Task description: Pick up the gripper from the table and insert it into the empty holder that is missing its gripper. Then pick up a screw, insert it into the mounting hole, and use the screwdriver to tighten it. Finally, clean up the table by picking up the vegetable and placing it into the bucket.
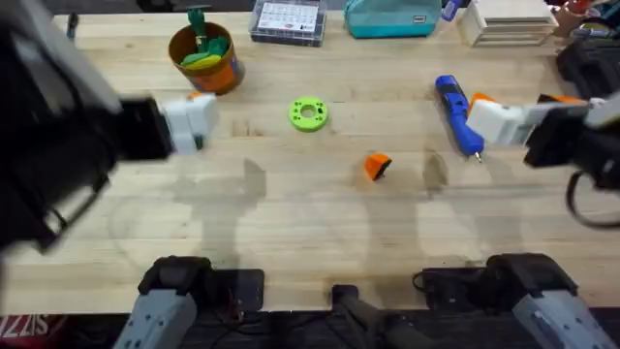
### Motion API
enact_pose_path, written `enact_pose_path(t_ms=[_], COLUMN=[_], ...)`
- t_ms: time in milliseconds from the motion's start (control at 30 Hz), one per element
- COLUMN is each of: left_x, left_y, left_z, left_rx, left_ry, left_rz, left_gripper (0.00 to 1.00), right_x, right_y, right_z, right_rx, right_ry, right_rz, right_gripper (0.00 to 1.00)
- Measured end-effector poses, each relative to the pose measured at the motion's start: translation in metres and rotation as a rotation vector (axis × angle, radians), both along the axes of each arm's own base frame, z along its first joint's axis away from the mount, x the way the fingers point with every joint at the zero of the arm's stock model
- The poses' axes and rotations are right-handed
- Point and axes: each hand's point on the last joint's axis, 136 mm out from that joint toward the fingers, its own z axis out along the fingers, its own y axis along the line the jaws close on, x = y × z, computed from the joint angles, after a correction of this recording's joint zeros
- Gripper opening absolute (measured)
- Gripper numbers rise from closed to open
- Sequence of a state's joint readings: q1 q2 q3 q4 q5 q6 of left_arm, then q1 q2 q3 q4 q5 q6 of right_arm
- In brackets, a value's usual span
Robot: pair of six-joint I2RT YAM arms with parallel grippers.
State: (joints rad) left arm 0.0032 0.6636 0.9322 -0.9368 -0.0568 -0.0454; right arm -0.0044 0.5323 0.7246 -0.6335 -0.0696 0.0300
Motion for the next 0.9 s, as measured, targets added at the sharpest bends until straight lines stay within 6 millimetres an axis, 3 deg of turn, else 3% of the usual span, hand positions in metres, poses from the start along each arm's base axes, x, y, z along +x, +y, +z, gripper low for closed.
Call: enact_pose_path(t_ms=[200, 400, 733, 900], left_x=[0.022, 0.041, 0.061, 0.082], left_y=[0.002, 0.008, 0.025, 0.047], left_z=[0.024, 0.021, -0.026, -0.085], left_rx=[0.003, 0.026, 0.029, -0.015], left_ry=[0.188, 0.282, 0.471, 0.57], left_rz=[0.01, 0.036, 0.094, 0.154], left_gripper=[0.986, 0.986, 0.985, 0.985], right_x=[0.014, 0.038, 0.048, 0.048], right_y=[0.0, 0.0, 0.0, 0.0], right_z=[0.007, 0.017, 0.002, 0.002], right_rx=[-0.01, -0.02, -0.019, -0.019], right_ry=[0.278, 0.343, 0.405, 0.404], right_rz=[0.012, 0.022, 0.023, 0.023], right_gripper=[0.994, 0.993, 0.994, 0.993])
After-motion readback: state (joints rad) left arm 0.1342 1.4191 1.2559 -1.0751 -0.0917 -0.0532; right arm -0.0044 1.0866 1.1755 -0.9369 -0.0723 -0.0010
